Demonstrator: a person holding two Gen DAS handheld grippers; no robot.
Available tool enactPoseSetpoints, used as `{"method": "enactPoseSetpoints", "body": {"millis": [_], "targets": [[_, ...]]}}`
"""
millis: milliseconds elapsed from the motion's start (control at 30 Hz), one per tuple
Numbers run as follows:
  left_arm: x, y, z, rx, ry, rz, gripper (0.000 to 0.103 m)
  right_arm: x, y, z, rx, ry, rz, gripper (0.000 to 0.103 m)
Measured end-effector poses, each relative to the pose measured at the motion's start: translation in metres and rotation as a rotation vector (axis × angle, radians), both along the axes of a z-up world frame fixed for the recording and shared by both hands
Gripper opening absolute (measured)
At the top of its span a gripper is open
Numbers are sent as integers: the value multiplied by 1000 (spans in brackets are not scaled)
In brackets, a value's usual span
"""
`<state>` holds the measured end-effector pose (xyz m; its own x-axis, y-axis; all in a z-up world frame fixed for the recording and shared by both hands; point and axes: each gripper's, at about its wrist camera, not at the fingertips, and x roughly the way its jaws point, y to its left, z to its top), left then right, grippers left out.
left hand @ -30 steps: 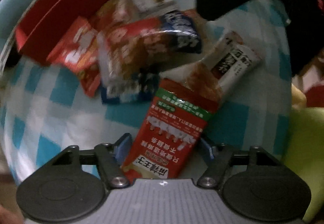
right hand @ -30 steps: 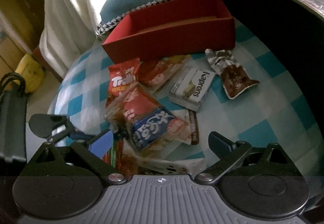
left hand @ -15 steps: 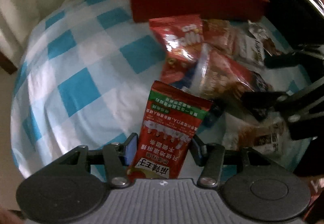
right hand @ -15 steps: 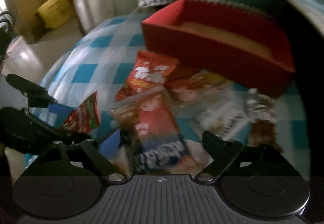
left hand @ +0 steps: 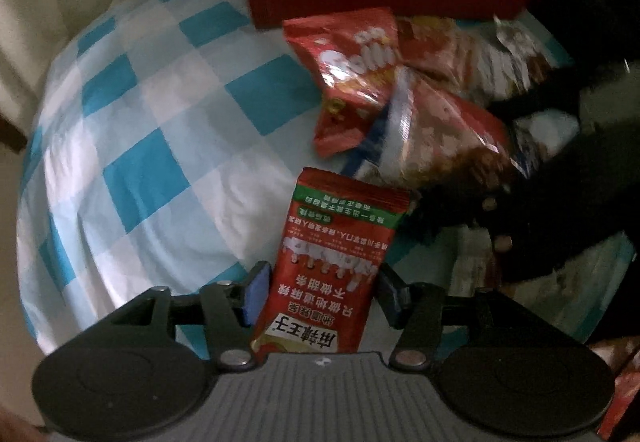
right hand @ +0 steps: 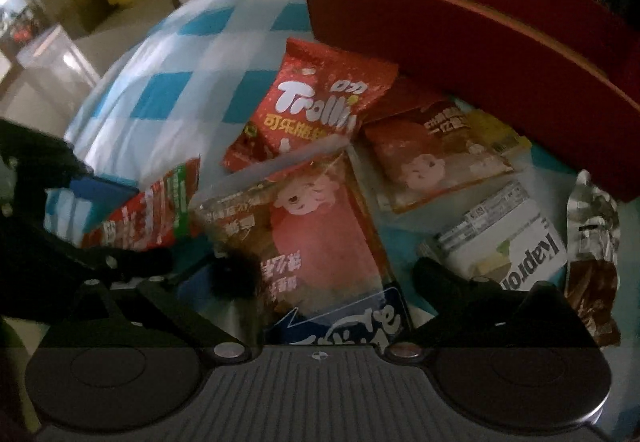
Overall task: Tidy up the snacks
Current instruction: 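Grasp the red strip packet with the left tool while the right tool grasps the blue-labelled bread bag, then carry both packets over the red box and lower them inside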
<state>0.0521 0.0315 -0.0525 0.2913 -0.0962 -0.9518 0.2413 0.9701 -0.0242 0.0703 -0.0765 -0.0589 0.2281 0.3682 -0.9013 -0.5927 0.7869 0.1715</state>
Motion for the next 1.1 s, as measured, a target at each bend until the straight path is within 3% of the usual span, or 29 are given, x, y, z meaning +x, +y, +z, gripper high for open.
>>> {"method": "enactPoseSetpoints", "body": {"millis": [133, 200, 267, 333, 400, 467, 667, 833, 933, 1100], "targets": [[-4, -9, -3, 44, -14, -54, 63, 1, 3, 5, -38, -19, 2, 92], [-7, -15, -8, 99, -20, -85, 83, -1, 2, 6, -28, -15, 7, 84], [-6, -12, -11, 109, -13, -62, 86, -6, 1, 4, -47, -37, 19, 82], [-3, -6, -8, 85, -11, -31, 79, -16, 6, -1, -84, -76, 56, 82], [-4, -2, -4, 72, -27, -14, 57, -19, 7, -2, -100, -81, 69, 81], [-6, 0, 1, 60, -38, 10, 44, -15, 4, 0, -84, -58, 51, 74], [-11, 1, 8, 94, -56, 123, 40, -12, -3, 11, -82, -70, 14, 66], [-6, -1, 36, 70, -119, 117, 40, -17, -19, 34, -10, -100, -33, 66], [7, -2, 48, 29, -169, 103, 40, -16, -31, 46, 40, -111, -82, 66], [33, -2, 54, -65, -175, 130, 40, -1, -40, 49, 84, -100, -150, 66]]}}
